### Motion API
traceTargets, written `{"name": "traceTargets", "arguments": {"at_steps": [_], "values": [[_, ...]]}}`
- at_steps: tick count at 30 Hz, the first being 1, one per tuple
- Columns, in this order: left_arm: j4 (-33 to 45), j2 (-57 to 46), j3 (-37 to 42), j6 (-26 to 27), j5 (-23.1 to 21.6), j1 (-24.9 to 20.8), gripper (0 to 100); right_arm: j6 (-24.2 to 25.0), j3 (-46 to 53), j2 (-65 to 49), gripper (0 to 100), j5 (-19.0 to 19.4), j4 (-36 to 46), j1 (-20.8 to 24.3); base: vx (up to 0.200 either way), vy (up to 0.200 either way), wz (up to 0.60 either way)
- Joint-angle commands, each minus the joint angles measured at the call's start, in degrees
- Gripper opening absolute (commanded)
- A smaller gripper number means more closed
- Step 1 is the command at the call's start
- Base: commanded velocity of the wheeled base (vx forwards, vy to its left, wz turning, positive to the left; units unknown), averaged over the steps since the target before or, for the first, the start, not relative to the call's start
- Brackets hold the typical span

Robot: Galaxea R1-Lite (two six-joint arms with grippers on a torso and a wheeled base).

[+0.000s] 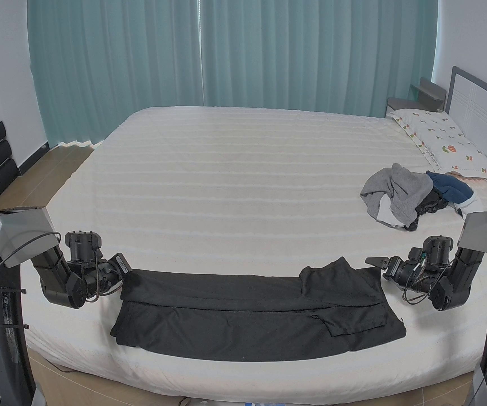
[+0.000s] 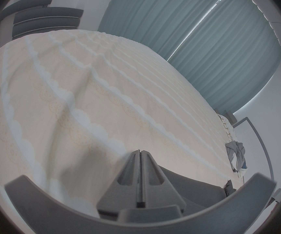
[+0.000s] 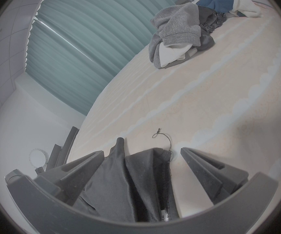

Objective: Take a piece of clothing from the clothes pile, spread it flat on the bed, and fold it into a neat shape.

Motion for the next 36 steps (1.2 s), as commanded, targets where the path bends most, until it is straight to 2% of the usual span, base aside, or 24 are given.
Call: {"name": "traceTargets", "arguments": {"at_steps": [1, 8, 9, 18, 22, 26, 32, 36], "values": [[0.0, 0.3, -0.1, 0.0, 0.1, 0.1, 0, 0.7, -1.0, 0.8, 100, -0.3, 0.0, 0.5, 0.000, 0.000, 0.00], [0.0, 0.3, -0.1, 0.0, 0.1, 0.1, 0, 1.0, -1.8, 1.8, 100, -0.3, 0.0, 1.2, 0.000, 0.000, 0.00], [0.0, 0.3, -0.1, 0.0, 0.1, 0.2, 0, 1.0, -1.8, 2.0, 0, -0.6, 0.0, 1.3, 0.000, 0.000, 0.00], [-0.1, 0.3, -0.1, 0.0, 0.0, 0.2, 0, 1.6, -4.1, 2.1, 0, -1.3, -0.3, 0.9, 0.000, 0.000, 0.00], [-0.1, 0.2, -0.5, -0.1, 0.0, 0.4, 0, 1.9, -6.1, 2.2, 0, -3.7, -0.9, 0.7, 0.000, 0.000, 0.00], [-0.3, -0.1, -0.6, -1.1, 0.0, 0.5, 0, 4.3, -6.9, 2.1, 0, -3.9, -2.1, 0.4, 0.000, 0.000, 0.00], [-5.3, 0.4, -0.4, -2.3, 0.2, 0.5, 0, 5.6, -6.9, 3.2, 0, -4.0, -6.2, 0.4, 0.000, 0.000, 0.00], [-5.6, 0.5, -0.5, -2.3, 0.2, 0.3, 0, 5.6, -7.6, 3.7, 0, -4.0, -6.1, 0.4, 0.000, 0.000, 0.00]]}}
